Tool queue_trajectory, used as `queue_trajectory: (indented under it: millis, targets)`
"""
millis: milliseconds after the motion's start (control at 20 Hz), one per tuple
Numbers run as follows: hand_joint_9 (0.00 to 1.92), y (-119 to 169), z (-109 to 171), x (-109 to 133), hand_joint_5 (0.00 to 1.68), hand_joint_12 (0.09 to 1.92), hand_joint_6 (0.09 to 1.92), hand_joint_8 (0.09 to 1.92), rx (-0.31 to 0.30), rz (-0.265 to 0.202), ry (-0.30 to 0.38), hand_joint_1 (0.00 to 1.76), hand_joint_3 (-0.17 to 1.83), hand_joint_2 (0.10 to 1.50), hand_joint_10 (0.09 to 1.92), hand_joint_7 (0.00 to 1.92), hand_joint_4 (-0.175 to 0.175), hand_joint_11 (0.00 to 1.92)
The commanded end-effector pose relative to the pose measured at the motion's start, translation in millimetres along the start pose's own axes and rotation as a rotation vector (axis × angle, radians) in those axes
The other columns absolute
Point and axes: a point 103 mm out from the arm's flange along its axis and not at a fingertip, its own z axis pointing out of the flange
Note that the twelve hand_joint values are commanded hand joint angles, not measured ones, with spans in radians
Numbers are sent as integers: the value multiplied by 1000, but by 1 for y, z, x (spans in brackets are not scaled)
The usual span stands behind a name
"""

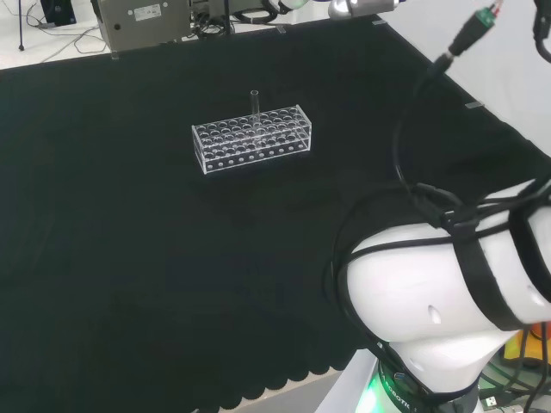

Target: Pick up the test tube.

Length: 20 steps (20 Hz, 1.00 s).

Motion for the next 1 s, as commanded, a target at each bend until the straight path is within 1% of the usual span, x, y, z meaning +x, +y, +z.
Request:
queue_trajectory:
  millis: [50,150,300,400,450,700,1000]
  targets:
    - [113,60,21,-9,235,1609,87,837,39,-58,23,799,613,714,953,136,-69,22]
    - [129,75,29,-10,252,1609,87,848,60,-70,16,807,614,714,954,160,-72,37]
    - [154,98,41,-12,271,1604,87,858,93,-81,34,816,617,713,954,188,-75,54]
    - [175,113,51,-12,282,1593,87,858,125,-85,58,822,621,712,944,211,-77,77]
    - [184,120,55,-12,287,1591,87,859,140,-91,58,824,622,712,943,222,-78,86]
    - [233,152,73,-9,304,1575,87,860,181,-116,70,834,628,710,932,278,-82,139]
    - [275,185,103,-7,320,1568,87,870,249,-128,61,851,632,711,934,322,-87,161]
